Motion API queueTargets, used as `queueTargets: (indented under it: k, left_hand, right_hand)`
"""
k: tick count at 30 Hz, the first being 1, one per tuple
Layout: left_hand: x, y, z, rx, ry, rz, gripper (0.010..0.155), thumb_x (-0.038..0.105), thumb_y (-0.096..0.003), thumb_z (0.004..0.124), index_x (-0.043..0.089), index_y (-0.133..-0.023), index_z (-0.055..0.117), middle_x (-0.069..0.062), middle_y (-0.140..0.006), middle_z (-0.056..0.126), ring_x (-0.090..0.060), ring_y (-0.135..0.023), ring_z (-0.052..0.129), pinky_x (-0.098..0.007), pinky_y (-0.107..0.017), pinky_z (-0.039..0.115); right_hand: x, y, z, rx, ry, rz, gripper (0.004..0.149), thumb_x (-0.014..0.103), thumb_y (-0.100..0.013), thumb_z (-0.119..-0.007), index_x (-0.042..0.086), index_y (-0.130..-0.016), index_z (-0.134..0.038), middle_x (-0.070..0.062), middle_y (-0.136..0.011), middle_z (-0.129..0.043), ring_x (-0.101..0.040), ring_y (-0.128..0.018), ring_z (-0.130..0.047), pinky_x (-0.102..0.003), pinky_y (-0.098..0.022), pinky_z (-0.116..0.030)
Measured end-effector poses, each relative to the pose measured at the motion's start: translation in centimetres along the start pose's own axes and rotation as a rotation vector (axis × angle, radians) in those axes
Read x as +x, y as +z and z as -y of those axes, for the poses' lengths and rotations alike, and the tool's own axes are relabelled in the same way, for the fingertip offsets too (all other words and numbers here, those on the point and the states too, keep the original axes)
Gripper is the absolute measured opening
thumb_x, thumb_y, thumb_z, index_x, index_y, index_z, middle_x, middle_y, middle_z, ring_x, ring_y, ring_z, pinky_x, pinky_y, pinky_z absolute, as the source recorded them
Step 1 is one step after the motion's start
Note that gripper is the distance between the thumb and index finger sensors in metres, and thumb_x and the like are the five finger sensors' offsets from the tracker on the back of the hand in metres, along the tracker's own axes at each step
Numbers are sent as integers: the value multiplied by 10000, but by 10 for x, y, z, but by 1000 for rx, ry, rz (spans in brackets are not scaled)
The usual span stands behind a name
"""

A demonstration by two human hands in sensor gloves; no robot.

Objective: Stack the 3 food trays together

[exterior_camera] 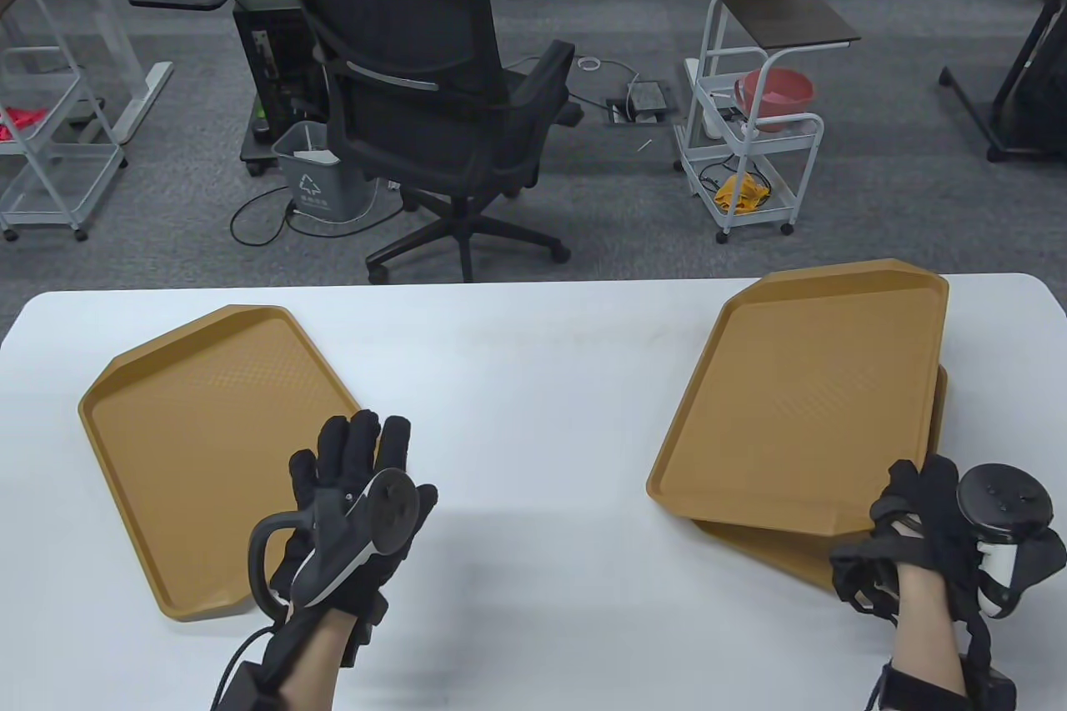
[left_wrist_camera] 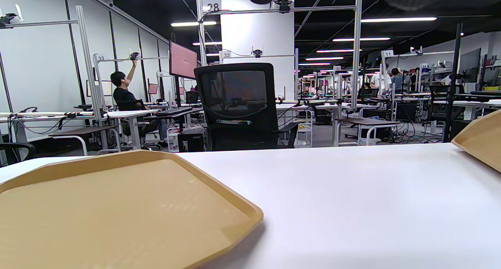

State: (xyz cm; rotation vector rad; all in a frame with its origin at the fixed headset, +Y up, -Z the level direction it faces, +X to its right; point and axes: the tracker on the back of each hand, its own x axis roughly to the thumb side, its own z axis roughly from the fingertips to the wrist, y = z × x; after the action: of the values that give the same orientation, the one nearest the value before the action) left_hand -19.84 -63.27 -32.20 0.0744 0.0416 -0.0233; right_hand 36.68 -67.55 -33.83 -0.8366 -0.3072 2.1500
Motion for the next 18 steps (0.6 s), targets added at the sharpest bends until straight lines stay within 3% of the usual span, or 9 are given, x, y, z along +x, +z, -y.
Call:
queueTargets:
  k: [7, 16, 18]
  left_hand:
    - [0, -1, 0, -12, 0, 8, 798, 694, -479, 574, 412, -1146, 237, 29, -1273, 251, -340, -1220, 322, -632, -849, 384]
    - [0, -1, 1, -15, -4, 13, 797, 693, -479, 575, 412, -1146, 240, 32, -1272, 255, -338, -1220, 327, -631, -849, 390]
    - [0, 0, 1, -16, -9, 12, 797, 692, -478, 575, 411, -1146, 243, 30, -1272, 257, -340, -1219, 329, -631, -849, 390]
  right_hand:
    - [-10, -6, -10, -38, 275, -34, 505, 304, -574, -677, 78, -1015, -581, -155, -740, -900, -152, -396, -1050, -268, -298, -902]
    - [-37, -13, -40, -128, 614, -107, 474, 357, -567, -680, 160, -997, -639, -97, -728, -929, -146, -394, -1029, -264, -313, -879]
    - [-39, -15, -46, -124, 702, -125, 464, 364, -570, -672, 194, -1001, -639, -101, -763, -904, -179, -456, -979, -292, -373, -840]
